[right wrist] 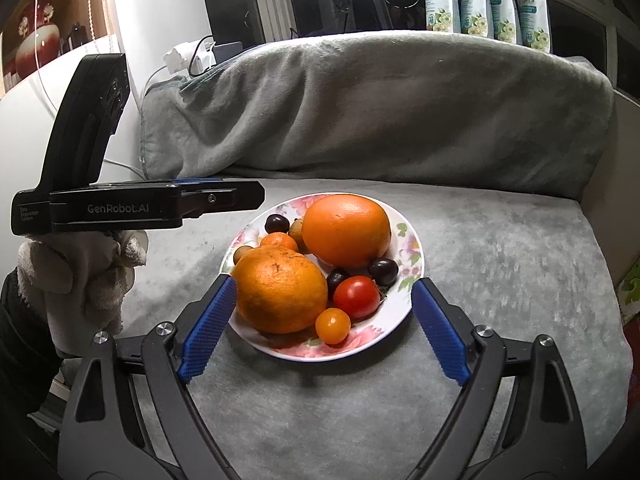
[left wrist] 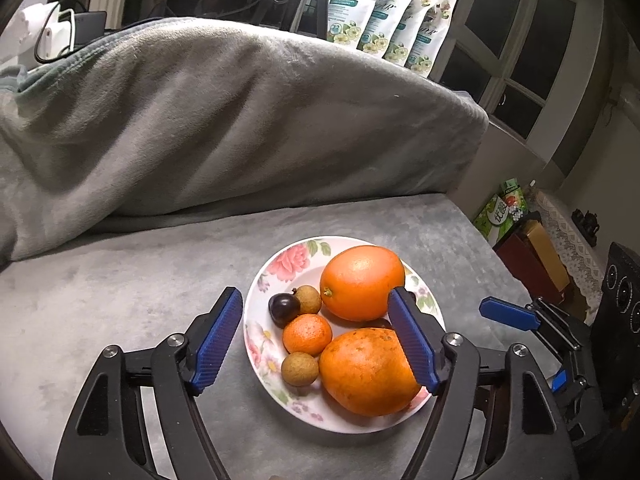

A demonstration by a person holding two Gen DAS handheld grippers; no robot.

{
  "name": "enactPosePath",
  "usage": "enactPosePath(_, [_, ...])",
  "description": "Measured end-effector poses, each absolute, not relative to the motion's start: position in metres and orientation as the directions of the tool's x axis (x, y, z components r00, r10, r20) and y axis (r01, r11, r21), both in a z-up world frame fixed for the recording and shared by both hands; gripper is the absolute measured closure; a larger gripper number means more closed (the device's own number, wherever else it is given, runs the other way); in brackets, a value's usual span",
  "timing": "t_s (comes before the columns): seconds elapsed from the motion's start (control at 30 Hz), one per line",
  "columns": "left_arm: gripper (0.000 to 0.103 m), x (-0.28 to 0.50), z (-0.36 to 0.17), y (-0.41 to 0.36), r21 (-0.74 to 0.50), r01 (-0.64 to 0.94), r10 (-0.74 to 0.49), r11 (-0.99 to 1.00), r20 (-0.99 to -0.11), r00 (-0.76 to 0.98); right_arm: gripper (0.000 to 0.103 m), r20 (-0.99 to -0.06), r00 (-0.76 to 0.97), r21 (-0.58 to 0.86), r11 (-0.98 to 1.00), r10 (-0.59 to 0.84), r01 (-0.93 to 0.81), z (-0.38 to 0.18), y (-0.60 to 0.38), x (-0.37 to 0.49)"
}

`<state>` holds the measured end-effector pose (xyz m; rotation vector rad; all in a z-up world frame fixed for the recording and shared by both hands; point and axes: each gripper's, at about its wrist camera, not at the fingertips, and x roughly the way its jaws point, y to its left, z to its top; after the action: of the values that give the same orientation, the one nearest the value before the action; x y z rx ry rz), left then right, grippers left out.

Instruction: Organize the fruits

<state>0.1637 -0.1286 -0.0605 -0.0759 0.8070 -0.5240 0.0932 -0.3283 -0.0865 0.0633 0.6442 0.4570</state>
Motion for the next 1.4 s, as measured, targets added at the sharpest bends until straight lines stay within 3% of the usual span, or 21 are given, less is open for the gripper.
enactPosePath(1.17, [0.025,0.122,-0.037,-0.106,-0.207,0.377,-0.419,0.903,-0.619,0.664,0.009,-0.503,0.771,0.192,0.920,0.391,-0.342,-0.063,-0.334,0.066])
enactPosePath(1.4, [0.025,0.103,-0.030,-0.096,-0.165,0.355,-0.380,0.920,-0.597,0.707,0.000,-0.486,0.797,0.186,0.934,0.358,-0.306,-0.060,-0.337,0.059])
